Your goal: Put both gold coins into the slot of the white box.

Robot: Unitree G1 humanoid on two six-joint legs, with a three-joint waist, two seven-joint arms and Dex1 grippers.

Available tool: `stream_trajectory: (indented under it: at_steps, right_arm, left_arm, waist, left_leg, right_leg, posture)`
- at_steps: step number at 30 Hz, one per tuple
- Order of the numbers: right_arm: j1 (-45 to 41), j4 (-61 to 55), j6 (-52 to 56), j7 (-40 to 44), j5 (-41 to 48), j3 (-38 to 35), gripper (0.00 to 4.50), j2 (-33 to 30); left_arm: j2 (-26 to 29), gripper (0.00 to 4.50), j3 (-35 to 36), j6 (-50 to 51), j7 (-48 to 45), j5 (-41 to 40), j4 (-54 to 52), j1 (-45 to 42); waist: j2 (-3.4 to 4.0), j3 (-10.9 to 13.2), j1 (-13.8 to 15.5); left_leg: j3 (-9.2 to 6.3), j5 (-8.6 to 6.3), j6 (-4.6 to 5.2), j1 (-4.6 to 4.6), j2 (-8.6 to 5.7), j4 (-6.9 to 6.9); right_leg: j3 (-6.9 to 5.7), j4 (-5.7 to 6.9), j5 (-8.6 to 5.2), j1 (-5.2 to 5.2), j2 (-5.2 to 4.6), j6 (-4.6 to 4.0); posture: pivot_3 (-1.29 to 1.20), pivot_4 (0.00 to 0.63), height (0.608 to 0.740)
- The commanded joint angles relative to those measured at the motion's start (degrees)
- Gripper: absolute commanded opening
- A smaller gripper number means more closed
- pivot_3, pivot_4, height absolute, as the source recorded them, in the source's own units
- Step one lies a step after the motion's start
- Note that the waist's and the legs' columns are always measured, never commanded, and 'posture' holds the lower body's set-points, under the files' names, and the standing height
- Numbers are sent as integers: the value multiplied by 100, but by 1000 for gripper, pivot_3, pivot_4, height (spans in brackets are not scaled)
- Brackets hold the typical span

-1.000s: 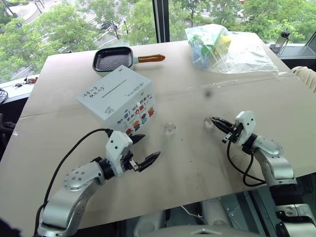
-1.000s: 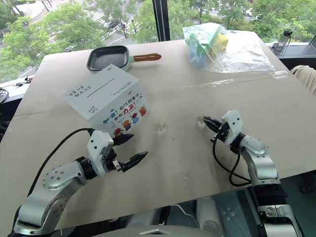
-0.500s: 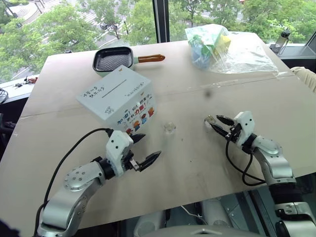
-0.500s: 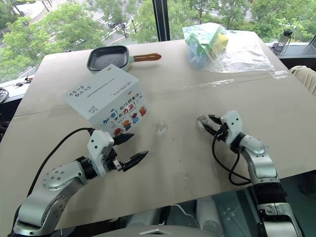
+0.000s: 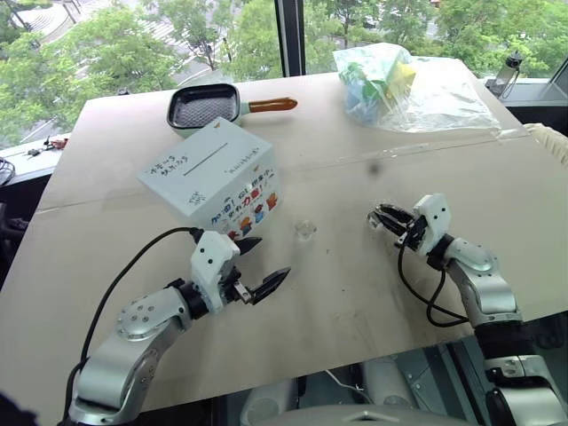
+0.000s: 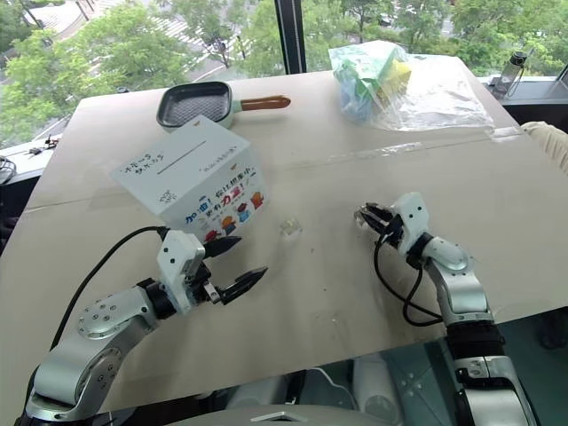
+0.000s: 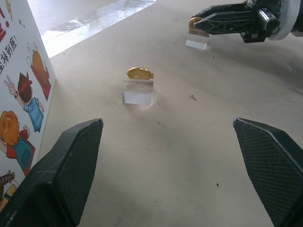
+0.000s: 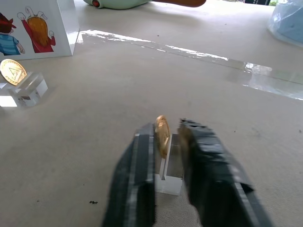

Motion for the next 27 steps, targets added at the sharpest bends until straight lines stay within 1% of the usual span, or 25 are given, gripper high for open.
stream_trajectory:
  at_steps: [1, 4, 6, 7, 9, 11, 14, 17, 22, 23, 24, 25, 26, 27]
  right_arm:
    - [-78, -81, -104, 18, 22, 9, 43, 13]
    - [-55, -124, -110, 22, 49, 7, 43, 38]
    - [-38, -236, -62, 51, 168, -37, 43, 75]
    - [-34, -377, 100, 76, 364, -92, 43, 131]
    - [-20, -979, 966, 154, 1311, -250, 43, 343]
    - [-30, -1688, 2116, 89, 2513, -364, 43, 501]
    - [-60, -2447, 3603, -157, 4230, -494, 43, 548]
    - [-105, -2850, 4370, -571, 5507, -569, 43, 617]
    - [-135, -3148, 4833, -1038, 6644, -458, 43, 767]
    - [-144, -3162, 4853, -1123, 6746, -438, 0, 801]
    - [-147, -3174, 4864, -1192, 6806, -420, 0, 822]
    - [-150, -3189, 4871, -1230, 6834, -385, 0, 831]
    - [-155, -3200, 4880, -1255, 6855, -354, 0, 833]
    - [-159, -3208, 4885, -1274, 6874, -327, 0, 833]
  left_arm:
    - [8, 4500, 116, -40, 11, -85, -289, 32]
    - [-146, 4500, 216, 38, 119, -319, -304, -44]
    - [-355, 4500, 329, 192, 297, -679, -351, -183]
    - [-517, 4500, 405, 307, 438, -974, -388, -290]
    - [-921, 4500, 513, 577, 808, -1822, -457, -565]
    - [-1259, 4500, 500, 822, 1116, -2622, -483, -812]
    - [-1566, 4500, 418, 1061, 1396, -3451, -413, -1039]
    - [-1815, 4500, 328, 1150, 1609, -4085, -314, -1155]
    - [-2147, 4500, 223, 1086, 1723, -4831, -246, -1211]
    - [-2197, 3972, 213, 1063, 1729, -4947, -251, -1200]
    - [-2216, 3734, 206, 1057, 1713, -5037, -266, -1181]
    - [-2193, 3324, 186, 1079, 1682, -5096, -290, -1153]
    - [-2159, 2706, 161, 1100, 1658, -5121, -304, -1132]
    - [-2121, 2320, 129, 1122, 1657, -5126, -308, -1117]
  waist:
    - [0, 0, -1]
    - [0, 0, -2]
    - [0, 0, 0]
    - [0, 0, 0]
    - [1, 1, 3]
    - [1, 1, 3]
    - [0, 0, 0]
    - [0, -1, 10]
    - [-1, -1, 23]
    - [-1, -2, 22]
    - [-1, -2, 21]
    - [-1, -2, 22]
    - [-1, -2, 21]
    - [-1, -3, 18]
  left_leg:
    - [0, 0, 0, 0, 0, 0]
    - [0, 0, 0, 0, 0, 0]
    - [-1, 0, 0, 0, 0, 0]
    - [-1, 0, 0, 0, 0, 0]
    - [-1, 0, 0, -1, 0, 1]
    - [-10, 0, 0, -4, 1, 3]
    - [-18, 0, 0, -6, 2, 4]
    - [-20, 0, 1, -6, 1, 3]
    - [-15, -1, 3, -5, -3, 5]
    - [-13, -1, 3, -4, -3, 5]
    - [-13, -1, 3, -4, -3, 5]
    - [-14, 0, 2, -4, -3, 5]
    - [-14, 0, 2, -4, -3, 5]
    - [-14, 0, 1, -4, -3, 5]
  right_leg:
    - [0, 0, 0, 0, 0, 0]
    - [0, 0, 0, 0, 0, 0]
    - [-1, 0, 0, 0, 0, 0]
    - [-1, 0, 0, 0, 0, 0]
    - [-1, 0, 0, 0, 0, 0]
    - [-3, 0, 0, 0, -1, 0]
    - [0, 1, 1, 0, -2, 0]
    - [-3, 1, 0, 1, -2, 0]
    - [-12, 1, 0, 4, -4, 0]
    - [-11, 0, 0, 3, -4, 0]
    - [-11, 0, 0, 3, -4, 0]
    - [-12, 1, 0, 3, -4, 0]
    - [-12, 1, 0, 3, -4, 0]
    - [-12, 1, 1, 3, -2, 0]
  posture:
    - [0, 150, 721]
    - [0, 150, 721]
    - [0, 150, 721]
    - [0, 150, 721]
    - [0, 150, 721]
    - [0, 150, 721]
    - [0, 150, 721]
    - [0, 150, 721]
    - [0, 150, 721]
    - [0, 150, 721]
    - [0, 150, 721]
    - [0, 150, 721]
    - [0, 150, 721]
    - [0, 150, 721]
